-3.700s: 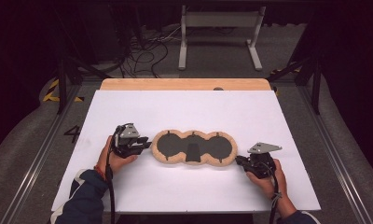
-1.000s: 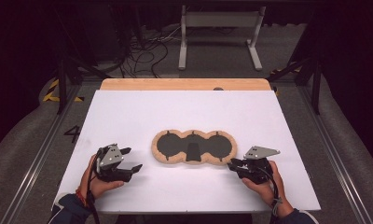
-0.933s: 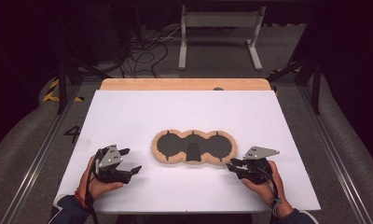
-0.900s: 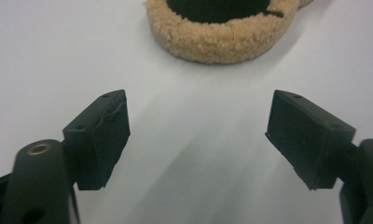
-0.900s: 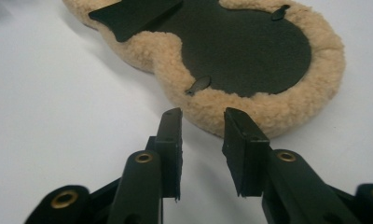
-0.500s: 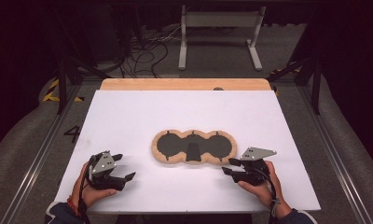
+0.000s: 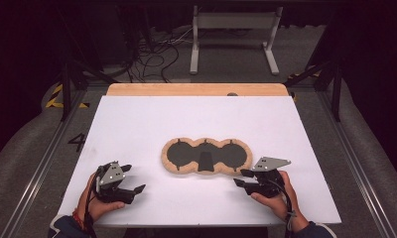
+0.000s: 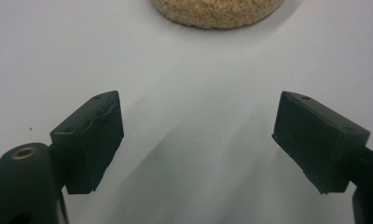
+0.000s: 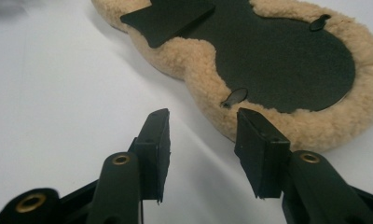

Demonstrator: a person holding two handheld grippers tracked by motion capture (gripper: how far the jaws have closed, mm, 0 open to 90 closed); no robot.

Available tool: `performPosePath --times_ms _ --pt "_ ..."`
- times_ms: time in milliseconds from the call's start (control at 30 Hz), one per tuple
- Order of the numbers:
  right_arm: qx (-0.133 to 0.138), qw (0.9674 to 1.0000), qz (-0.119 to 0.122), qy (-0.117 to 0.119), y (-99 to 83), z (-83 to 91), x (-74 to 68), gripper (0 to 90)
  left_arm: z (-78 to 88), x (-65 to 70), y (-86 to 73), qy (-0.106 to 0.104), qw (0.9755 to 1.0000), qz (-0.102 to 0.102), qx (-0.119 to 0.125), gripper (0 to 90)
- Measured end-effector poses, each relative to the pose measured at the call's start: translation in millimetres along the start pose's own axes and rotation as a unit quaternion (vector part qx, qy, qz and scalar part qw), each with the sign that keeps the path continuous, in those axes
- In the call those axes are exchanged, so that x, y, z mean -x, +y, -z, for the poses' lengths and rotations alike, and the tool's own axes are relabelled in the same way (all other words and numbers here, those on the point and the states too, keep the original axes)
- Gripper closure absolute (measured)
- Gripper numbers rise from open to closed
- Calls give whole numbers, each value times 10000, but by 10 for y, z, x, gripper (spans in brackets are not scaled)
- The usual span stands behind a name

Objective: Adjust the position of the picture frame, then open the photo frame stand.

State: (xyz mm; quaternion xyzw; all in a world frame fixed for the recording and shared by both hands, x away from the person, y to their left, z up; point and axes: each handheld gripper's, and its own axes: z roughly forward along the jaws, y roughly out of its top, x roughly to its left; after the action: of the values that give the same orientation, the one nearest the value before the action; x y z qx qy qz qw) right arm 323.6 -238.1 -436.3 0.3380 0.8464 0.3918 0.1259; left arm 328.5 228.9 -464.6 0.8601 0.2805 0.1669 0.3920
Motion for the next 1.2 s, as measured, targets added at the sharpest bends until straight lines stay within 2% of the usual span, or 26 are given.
performPosePath --times_ms 333,500,533,700,800,967,1067,1167,1200 --pt "-27 10000 -6 10 -18 1 -15 554 -32 2 16 -29 10000 -49 -33 162" --pt "21 9999 -73 92 -3 3 -28 557 -46 7 17 -55 10000 -19 -65 161" --pt "35 9998 -123 157 8 -12 -35 557 -45 3 19 -48 10000 -15 -56 161" --pt "-32 9997 -39 235 54 -84 -78 572 -34 7 2 -47 10000 -35 -69 161" --pt "-74 9994 -58 342 108 -156 -117 600 -5 -4 8 -2 10000 -5 7 161" --pt "-133 9986 -211 470 157 -225 -134 649 -31 -5 15 -3 10000 -7 -47 161" --pt "-212 9961 -467 716 173 -305 -113 671 -43 2 22 -1 10000 -14 -81 159" --pt "-300 9943 -672 768 184 -365 -96 642 -50 16 15 -17 9999 -4 -101 158" --pt "-267 9917 -856 918 186 -381 -73 643 -50 18 15 -22 9999 -1 -103 158"
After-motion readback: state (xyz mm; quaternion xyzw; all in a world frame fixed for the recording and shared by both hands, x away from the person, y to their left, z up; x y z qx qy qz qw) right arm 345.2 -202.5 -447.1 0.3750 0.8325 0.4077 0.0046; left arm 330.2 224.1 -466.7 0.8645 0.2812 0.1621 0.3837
